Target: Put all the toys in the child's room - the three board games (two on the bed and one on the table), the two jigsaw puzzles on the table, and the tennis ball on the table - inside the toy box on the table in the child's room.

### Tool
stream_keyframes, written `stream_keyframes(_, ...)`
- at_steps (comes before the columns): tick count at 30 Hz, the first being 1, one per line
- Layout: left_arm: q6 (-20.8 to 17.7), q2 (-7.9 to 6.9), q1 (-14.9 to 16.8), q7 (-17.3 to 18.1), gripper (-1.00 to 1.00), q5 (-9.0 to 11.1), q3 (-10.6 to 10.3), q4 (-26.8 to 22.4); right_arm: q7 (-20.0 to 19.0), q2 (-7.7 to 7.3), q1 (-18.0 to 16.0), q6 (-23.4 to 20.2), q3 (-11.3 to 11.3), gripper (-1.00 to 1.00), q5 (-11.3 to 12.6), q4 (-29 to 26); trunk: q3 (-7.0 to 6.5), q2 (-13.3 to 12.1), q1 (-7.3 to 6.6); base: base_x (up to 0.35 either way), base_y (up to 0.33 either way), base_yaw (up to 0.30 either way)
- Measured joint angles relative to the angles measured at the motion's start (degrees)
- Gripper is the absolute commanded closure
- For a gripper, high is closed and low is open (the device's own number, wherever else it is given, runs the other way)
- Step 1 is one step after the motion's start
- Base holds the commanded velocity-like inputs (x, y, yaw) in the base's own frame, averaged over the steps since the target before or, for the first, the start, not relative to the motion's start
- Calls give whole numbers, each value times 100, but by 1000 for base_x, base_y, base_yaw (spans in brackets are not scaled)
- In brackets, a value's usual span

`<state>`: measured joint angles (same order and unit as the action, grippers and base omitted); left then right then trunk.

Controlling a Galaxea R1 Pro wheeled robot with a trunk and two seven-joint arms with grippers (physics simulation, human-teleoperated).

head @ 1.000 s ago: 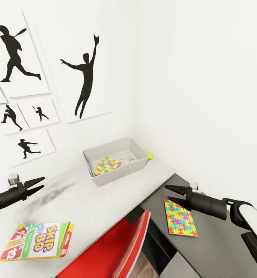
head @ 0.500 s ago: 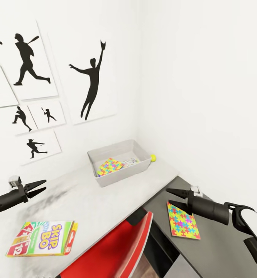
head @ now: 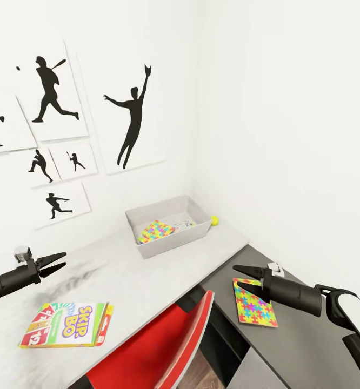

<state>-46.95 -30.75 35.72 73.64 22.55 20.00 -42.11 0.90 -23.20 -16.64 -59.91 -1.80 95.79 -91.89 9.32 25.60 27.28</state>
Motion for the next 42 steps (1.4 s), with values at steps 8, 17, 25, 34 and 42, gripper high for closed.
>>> stream_keyframes(8,0,0,0,0,-100,0,-5,1,-5,30,-1,0,4,-100,6,35,-2,0,2,-52,4,0)
stream_keyframes(17,0,-9,0,8,-100,2,3,0,-11,23,1,0,98,-100,15,41,-11,0,0,-145,21,0)
stream_keyframes(25,0,-9,0,9,-100,0,3,0,-8,22,0,0,107,-100,16,41,-67,0,0,-7,1,0)
stream_keyframes(34,0,-4,0,7,-100,1,-4,0,-10,21,1,0,106,-100,15,43,-71,-1,3,-124,0,0)
stream_keyframes(42,1,-5,-1,8,-100,1,-3,-1,-7,28,0,0,105,-100,15,42,-71,0,0,-82,0,156)
